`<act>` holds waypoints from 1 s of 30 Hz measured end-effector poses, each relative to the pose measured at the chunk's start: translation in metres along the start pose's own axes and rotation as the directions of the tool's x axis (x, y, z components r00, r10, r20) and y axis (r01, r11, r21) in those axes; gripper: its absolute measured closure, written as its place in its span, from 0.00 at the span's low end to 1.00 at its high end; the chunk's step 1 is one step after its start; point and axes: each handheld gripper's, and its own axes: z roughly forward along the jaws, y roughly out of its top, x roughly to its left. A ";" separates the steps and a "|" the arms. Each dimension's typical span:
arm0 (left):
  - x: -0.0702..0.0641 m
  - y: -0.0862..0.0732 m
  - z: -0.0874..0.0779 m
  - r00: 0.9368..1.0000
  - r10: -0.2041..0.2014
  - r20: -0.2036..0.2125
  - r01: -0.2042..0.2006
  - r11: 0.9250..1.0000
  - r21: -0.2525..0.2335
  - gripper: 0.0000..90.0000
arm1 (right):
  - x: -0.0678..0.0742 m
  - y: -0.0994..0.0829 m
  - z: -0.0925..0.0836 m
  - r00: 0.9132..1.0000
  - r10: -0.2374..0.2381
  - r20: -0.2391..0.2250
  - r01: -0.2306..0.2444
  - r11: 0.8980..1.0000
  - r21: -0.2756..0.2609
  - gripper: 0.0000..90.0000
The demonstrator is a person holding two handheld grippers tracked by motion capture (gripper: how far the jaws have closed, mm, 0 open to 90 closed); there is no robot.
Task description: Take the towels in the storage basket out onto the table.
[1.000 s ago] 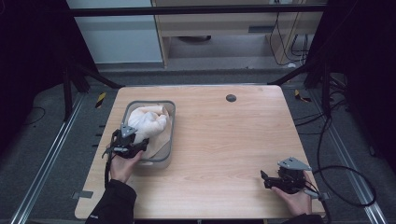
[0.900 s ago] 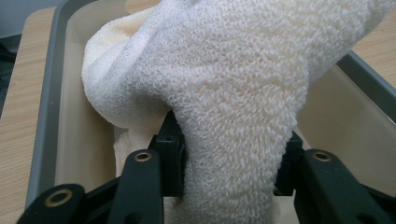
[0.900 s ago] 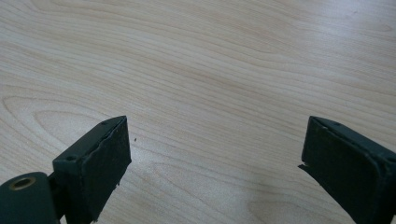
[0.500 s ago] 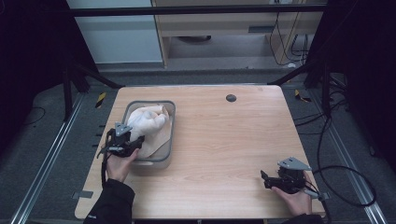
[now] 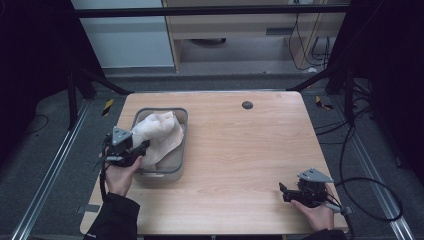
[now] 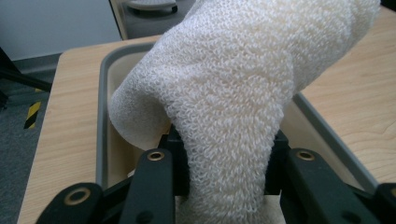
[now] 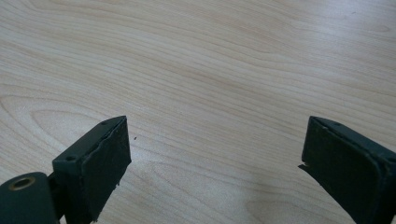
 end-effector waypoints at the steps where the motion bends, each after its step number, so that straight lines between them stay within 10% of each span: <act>1: 0.000 0.002 -0.003 1.000 0.003 0.003 -0.003 1.000 -0.004 0.72 | 0.000 0.000 0.000 1.000 0.000 0.001 0.000 1.000 -0.001 0.09; 30: -0.009 0.044 -0.057 0.996 0.058 0.075 -0.049 0.992 -0.115 0.73 | 0.000 0.000 0.000 1.000 0.000 0.003 0.000 1.000 -0.005 0.09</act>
